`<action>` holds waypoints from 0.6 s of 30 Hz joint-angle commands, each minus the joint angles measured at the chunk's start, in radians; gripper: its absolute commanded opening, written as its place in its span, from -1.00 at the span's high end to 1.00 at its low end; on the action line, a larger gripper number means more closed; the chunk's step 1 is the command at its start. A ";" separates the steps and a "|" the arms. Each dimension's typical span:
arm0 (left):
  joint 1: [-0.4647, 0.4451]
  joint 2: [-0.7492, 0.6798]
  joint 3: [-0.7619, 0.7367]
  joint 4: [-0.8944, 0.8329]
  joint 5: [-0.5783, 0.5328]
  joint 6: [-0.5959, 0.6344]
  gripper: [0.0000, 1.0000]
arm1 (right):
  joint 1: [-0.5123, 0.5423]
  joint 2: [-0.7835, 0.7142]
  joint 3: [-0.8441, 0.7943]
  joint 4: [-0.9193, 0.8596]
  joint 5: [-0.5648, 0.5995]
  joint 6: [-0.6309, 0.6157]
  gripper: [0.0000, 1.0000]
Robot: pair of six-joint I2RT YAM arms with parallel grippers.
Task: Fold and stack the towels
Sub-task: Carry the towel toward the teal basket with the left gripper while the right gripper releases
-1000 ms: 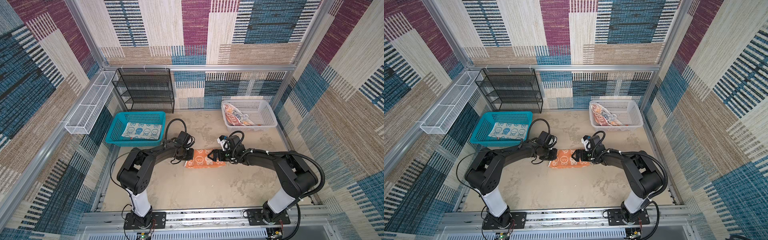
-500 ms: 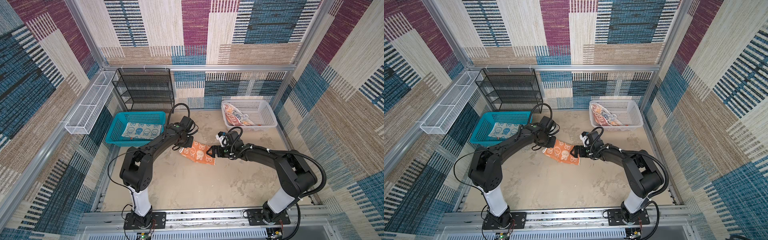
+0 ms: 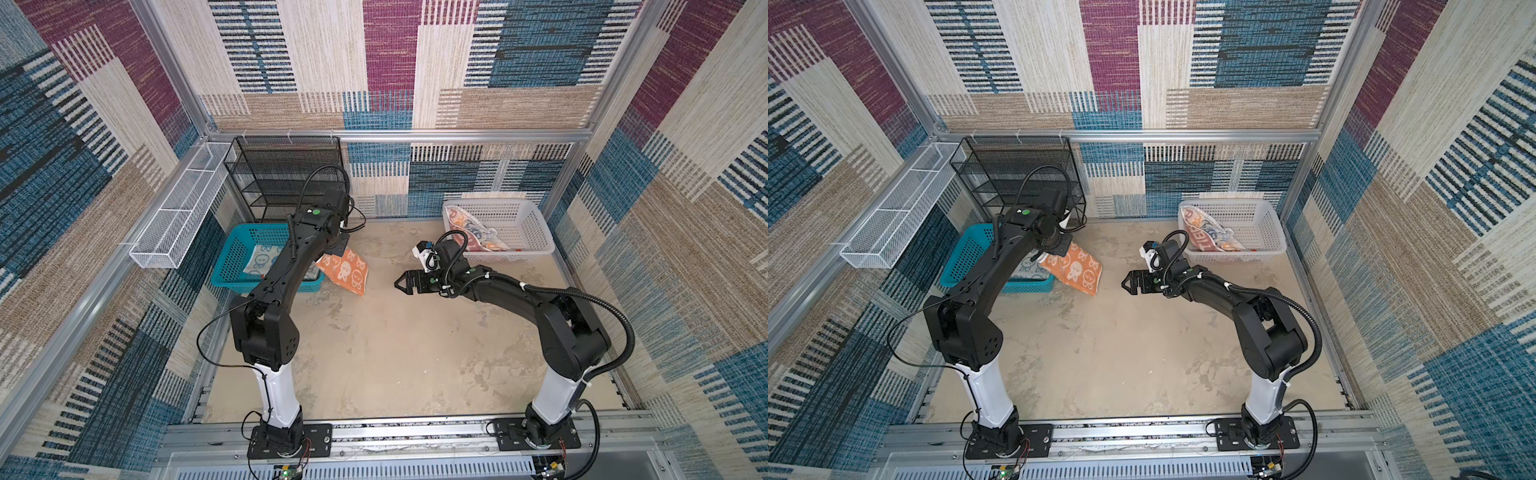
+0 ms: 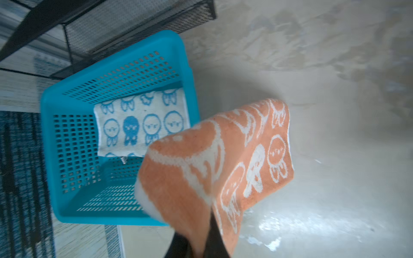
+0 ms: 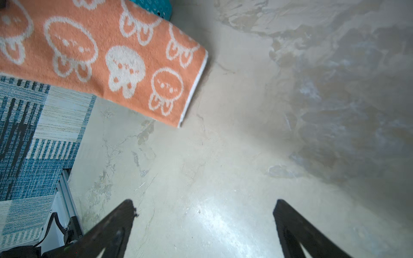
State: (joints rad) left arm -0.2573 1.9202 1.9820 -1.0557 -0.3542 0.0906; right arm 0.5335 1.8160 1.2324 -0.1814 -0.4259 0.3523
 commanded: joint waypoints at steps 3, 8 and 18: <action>0.081 0.064 0.127 -0.027 -0.045 0.095 1.00 | 0.043 0.054 0.097 -0.047 0.004 -0.027 -0.99; 0.131 0.131 0.218 -0.024 -0.071 0.126 1.00 | 0.066 0.115 0.196 -0.083 -0.003 -0.037 -0.99; 0.215 0.211 0.259 0.009 -0.102 0.169 1.00 | 0.103 0.243 0.473 -0.182 -0.015 -0.060 -0.98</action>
State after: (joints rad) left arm -0.0563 2.1208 2.2311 -1.0668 -0.4374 0.2184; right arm 0.6319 2.0377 1.6554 -0.3286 -0.4313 0.3073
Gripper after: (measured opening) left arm 0.076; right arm 0.992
